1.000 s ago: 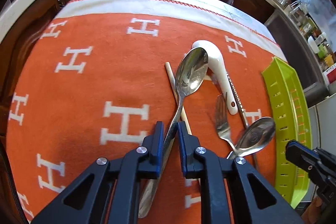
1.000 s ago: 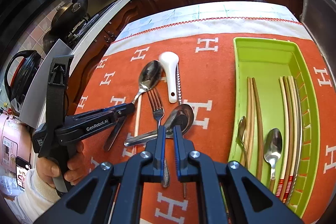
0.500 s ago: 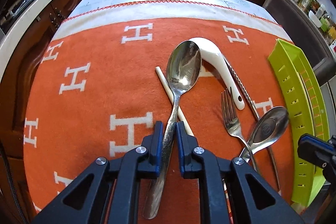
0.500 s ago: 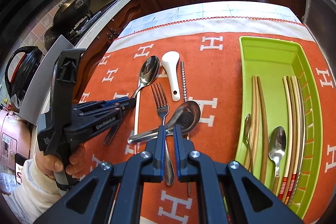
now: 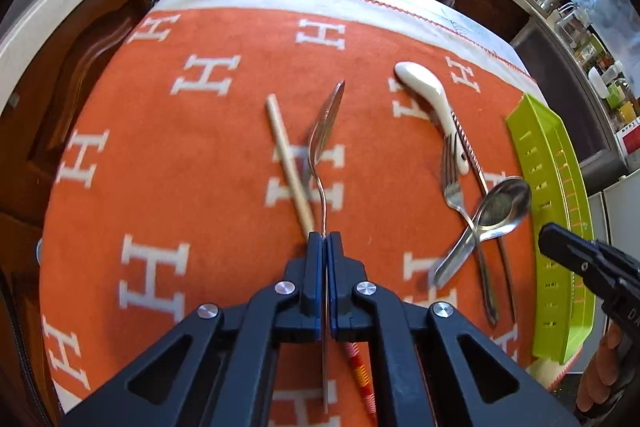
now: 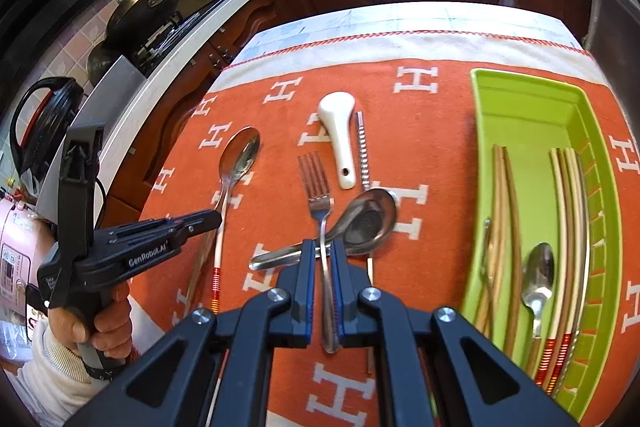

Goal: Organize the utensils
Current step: 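Grasp the large metal spoon with the left tool while the right tool grasps a red-banded chopstick, then carry the spoon and chopstick over the green tray with both tools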

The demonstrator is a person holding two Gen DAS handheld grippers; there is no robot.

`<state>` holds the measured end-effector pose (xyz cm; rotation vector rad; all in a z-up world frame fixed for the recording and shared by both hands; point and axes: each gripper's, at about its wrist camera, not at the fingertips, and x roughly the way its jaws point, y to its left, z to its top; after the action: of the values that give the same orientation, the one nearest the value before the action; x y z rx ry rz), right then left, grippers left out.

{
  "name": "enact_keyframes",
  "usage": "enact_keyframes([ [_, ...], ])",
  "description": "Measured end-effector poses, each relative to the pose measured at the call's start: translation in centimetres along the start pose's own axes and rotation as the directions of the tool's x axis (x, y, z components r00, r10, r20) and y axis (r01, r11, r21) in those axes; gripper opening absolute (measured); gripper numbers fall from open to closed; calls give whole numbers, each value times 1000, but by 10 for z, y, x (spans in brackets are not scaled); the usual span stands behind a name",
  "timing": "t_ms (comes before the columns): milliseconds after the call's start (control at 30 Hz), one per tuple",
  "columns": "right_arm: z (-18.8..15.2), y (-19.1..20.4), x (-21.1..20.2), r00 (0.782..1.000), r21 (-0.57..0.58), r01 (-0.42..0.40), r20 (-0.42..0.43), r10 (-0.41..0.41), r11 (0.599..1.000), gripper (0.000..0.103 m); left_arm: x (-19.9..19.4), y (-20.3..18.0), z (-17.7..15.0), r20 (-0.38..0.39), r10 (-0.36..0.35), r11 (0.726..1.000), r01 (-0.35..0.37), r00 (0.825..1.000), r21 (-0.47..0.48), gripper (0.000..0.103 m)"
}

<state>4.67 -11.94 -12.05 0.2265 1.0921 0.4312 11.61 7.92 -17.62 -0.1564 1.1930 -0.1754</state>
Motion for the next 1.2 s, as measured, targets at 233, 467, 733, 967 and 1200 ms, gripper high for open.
enact_keyframes([
  [233,-3,28,7,1000,-72,-20,-23,18,997,8,-18,13,-11,36,-26,998,28,999,-53,0],
  [467,-1,67,23,995,-144,-82,-71,72,986,8,-52,28,-25,112,-34,995,45,993,-94,0],
  [733,-5,111,79,985,-191,-84,-165,52,978,18,-53,60,-46,111,11,990,5,994,-144,0],
  [967,-11,138,102,987,-240,-17,-158,-22,971,18,-39,77,-63,91,23,989,-9,996,-150,0],
  [1200,-18,154,110,987,-341,102,-78,-137,934,17,-29,70,-68,106,55,994,-44,993,-104,2],
])
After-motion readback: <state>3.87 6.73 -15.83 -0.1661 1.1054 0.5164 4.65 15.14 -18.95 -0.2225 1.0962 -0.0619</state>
